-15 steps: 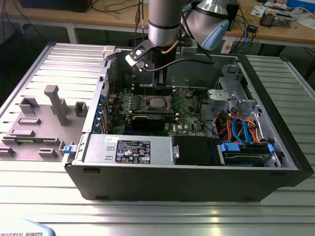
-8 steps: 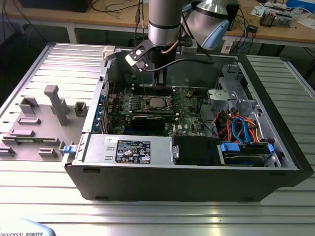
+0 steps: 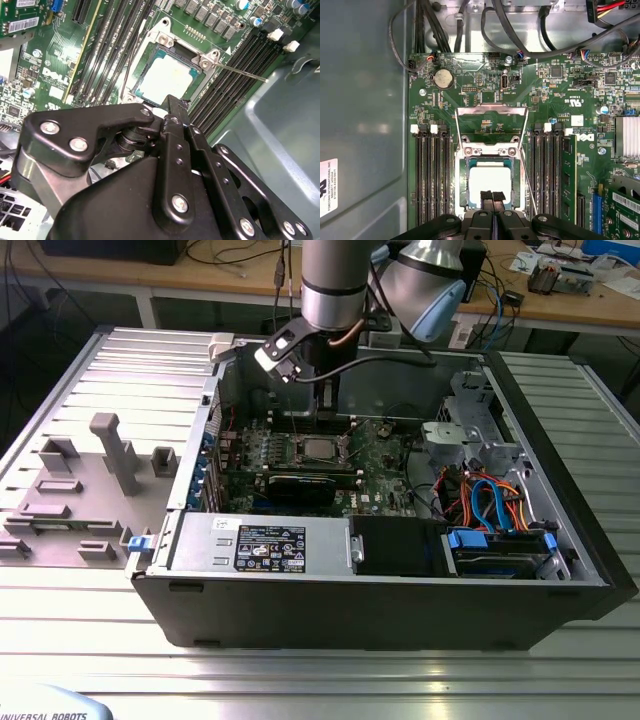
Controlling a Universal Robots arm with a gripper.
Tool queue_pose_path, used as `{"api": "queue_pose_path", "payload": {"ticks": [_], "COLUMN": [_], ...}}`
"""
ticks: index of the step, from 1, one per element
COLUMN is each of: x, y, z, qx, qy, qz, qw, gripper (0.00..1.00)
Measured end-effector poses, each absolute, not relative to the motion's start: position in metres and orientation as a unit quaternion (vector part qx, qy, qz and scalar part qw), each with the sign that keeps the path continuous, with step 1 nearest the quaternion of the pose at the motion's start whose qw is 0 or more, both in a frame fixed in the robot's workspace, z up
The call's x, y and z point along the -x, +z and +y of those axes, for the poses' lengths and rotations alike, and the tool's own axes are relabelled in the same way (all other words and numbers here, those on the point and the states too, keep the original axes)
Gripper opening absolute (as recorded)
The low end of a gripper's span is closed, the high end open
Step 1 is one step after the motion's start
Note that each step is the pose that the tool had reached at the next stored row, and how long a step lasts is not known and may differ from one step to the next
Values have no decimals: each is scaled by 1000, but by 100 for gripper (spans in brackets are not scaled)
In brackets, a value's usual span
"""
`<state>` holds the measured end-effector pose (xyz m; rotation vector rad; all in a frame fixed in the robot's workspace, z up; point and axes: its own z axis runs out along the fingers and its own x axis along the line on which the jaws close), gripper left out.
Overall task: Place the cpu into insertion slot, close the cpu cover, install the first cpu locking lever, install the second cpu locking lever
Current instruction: 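Close the cpu cover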
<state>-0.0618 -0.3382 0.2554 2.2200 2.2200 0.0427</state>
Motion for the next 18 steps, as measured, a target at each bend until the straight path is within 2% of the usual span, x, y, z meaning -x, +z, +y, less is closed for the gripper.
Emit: {"api": "queue_pose_path", "payload": {"ticks": [18], "x": [62], "y": [263], "z": [-338], "qx": [-707], "qy": [14], "qz": [707], "qw": [1], "gripper": [11]}}
